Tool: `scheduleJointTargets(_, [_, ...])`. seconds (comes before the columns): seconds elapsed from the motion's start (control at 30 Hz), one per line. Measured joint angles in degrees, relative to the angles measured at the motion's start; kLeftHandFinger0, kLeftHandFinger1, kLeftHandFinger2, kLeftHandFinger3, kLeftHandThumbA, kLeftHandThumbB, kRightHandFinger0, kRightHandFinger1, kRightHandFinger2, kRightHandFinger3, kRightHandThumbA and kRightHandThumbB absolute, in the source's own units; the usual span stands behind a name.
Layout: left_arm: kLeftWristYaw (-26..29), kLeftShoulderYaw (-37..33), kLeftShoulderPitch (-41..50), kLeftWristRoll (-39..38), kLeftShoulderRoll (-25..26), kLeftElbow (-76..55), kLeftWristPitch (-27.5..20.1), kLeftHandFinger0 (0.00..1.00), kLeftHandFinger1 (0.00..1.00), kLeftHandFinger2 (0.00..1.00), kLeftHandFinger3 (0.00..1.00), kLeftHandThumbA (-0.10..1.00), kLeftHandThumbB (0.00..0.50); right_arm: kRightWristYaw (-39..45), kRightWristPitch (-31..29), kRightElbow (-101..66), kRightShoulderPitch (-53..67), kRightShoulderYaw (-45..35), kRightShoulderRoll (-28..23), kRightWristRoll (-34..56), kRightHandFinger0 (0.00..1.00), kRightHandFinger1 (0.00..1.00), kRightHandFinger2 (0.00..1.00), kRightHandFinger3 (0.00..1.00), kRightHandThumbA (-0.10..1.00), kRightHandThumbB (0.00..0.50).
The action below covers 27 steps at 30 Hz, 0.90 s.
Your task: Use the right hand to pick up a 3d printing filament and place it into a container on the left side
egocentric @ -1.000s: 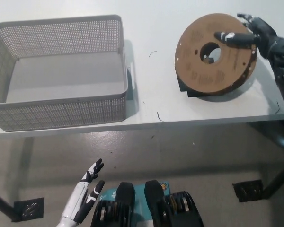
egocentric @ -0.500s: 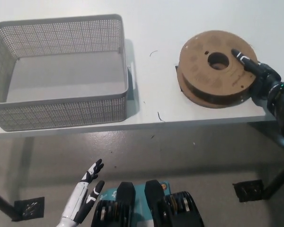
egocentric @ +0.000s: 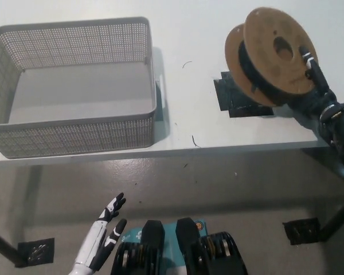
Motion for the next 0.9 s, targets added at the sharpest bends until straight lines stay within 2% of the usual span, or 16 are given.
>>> scheduleJointTargets(0.07, [0.0,0.0,0.0,0.0,0.0,0.0,0.0,1.00,1.00,1.00,1.00,1.00,0.200,0.0,0.5,0.0,-1.5,0.0,0.0,0.7,0.00,0.22,0.72,0.71,-0.10,0.060])
scheduleJointTargets(0.13, [0.0,0.0,0.0,0.0,0.0,0.0,0.0,1.00,1.00,1.00,1.00,1.00,0.198,0.0,0.8,0.0,-3.0,0.1,0.0,1.4,0.00,0.18,0.68,0.51,-0.10,0.050])
scheduleJointTargets(0.17, [0.0,0.0,0.0,0.0,0.0,0.0,0.0,1.00,1.00,1.00,1.00,1.00,0.197,0.1,0.9,-0.1,-3.8,0.3,0.0,1.5,0.00,0.13,0.63,0.51,-0.10,0.066])
scheduleJointTargets(0.2, [0.0,0.0,0.0,0.0,0.0,0.0,0.0,1.00,1.00,1.00,1.00,1.00,0.197,0.2,1.1,-0.2,-4.7,0.7,0.0,1.6,0.00,0.08,0.63,0.59,-0.10,0.071])
scheduleJointTargets(0.23, [0.0,0.0,0.0,0.0,0.0,0.0,0.0,1.00,1.00,1.00,1.00,1.00,0.192,0.2,1.2,-0.2,-5.6,1.2,0.0,1.6,0.00,0.05,0.62,0.83,-0.10,0.092])
scheduleJointTargets(0.27, [0.0,0.0,0.0,0.0,0.0,0.0,0.0,1.00,1.00,1.00,1.00,1.00,0.176,0.2,1.3,-0.3,-6.5,1.7,0.0,1.7,0.00,0.03,0.62,1.00,-0.10,0.092])
scheduleJointTargets(0.43, [0.0,0.0,0.0,0.1,0.0,0.0,0.0,1.00,1.00,1.00,1.00,1.00,0.175,0.2,1.9,-0.5,-10.5,4.6,0.3,1.7,0.00,0.02,0.62,1.00,-0.10,0.096])
scheduleJointTargets(0.5, [0.0,0.0,0.0,0.1,0.0,0.0,0.0,1.00,1.00,1.00,1.00,1.00,0.190,0.1,2.2,-0.8,-12.1,6.2,0.6,1.6,0.00,0.06,0.64,1.00,-0.10,0.072])
scheduleJointTargets(0.53, [0.0,0.0,0.0,0.1,0.0,0.0,0.0,1.00,1.00,1.00,1.00,1.00,0.193,0.0,2.3,-0.9,-12.9,7.3,0.8,1.5,0.00,0.07,0.62,1.00,-0.10,0.044])
scheduleJointTargets(0.63, [0.0,-0.1,0.0,0.2,0.0,0.0,0.0,1.00,1.00,1.00,1.00,1.00,0.186,0.0,2.6,-1.2,-15.1,10.6,1.9,1.3,0.00,0.05,0.57,1.00,-0.10,0.057])
scheduleJointTargets(0.67, [0.0,-0.1,0.0,0.2,0.0,0.0,0.0,1.00,1.00,1.00,1.00,1.00,0.187,0.0,2.6,-1.3,-15.7,11.6,2.3,1.2,0.00,0.06,0.57,1.00,-0.10,0.077])
scheduleJointTargets(0.7, [0.0,-0.1,0.0,0.2,0.0,0.0,0.0,1.00,1.00,1.00,1.00,1.00,0.186,0.0,2.7,-1.4,-16.1,12.2,2.7,1.2,0.00,0.06,0.57,1.00,-0.10,0.075])
scheduleJointTargets(0.87, [0.0,-0.5,0.0,0.2,0.0,0.0,0.0,1.00,1.00,1.00,1.00,1.00,0.188,0.0,3.1,-1.6,-19.3,15.9,6.0,1.2,0.00,0.11,0.63,1.00,-0.10,0.075])
scheduleJointTargets(0.9, [0.0,-0.5,0.1,0.2,0.0,0.0,0.0,1.00,1.00,1.00,1.00,1.00,0.187,0.0,3.1,-1.6,-20.0,16.3,6.8,1.2,0.00,0.12,0.63,1.00,-0.10,0.088])
